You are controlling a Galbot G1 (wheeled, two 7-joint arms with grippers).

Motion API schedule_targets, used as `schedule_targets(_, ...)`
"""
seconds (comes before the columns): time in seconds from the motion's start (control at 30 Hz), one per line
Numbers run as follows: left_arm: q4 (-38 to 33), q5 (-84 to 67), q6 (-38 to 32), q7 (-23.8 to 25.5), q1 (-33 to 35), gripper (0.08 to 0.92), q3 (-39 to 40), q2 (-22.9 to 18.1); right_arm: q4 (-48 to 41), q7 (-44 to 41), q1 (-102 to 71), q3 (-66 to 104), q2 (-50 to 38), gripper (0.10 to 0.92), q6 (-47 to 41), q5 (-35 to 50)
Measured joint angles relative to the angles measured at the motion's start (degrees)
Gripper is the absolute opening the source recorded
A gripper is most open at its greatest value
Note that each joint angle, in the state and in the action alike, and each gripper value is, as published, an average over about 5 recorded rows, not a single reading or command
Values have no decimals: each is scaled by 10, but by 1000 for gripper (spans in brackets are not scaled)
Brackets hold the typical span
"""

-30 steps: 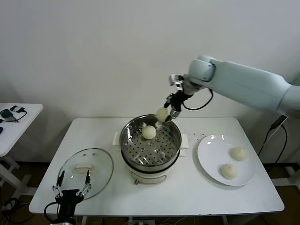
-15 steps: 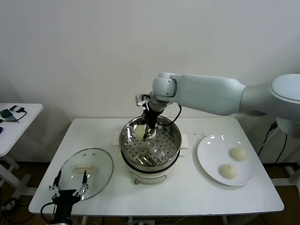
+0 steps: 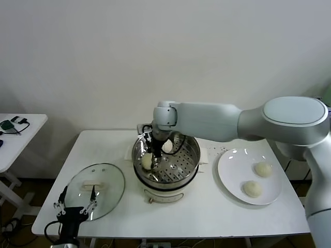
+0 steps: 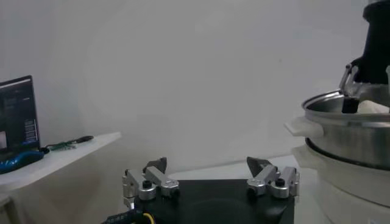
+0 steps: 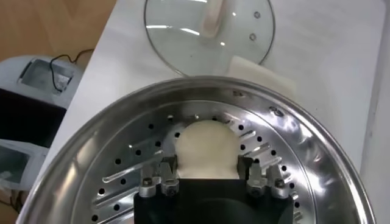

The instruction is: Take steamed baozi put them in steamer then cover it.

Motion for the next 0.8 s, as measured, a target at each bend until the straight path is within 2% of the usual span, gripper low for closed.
schedule_targets(0.1, 1, 0, 0, 0, 0, 823, -1, 0, 1, 0, -1, 4, 0, 782, 0, -1)
schedule_targets(0.2, 0, 0, 0, 0, 0, 823, -1, 0, 4, -1, 0, 8, -4, 816, 0, -1)
schedule_targets(0.47, -3, 0, 0, -1, 4, 823, -1, 0, 36, -22, 37, 10, -51, 823, 14, -6)
schedule_targets(0.8, -4, 9, 1, 0, 2, 823, 5, 2, 120, -66, 107, 1, -201, 823, 54, -36)
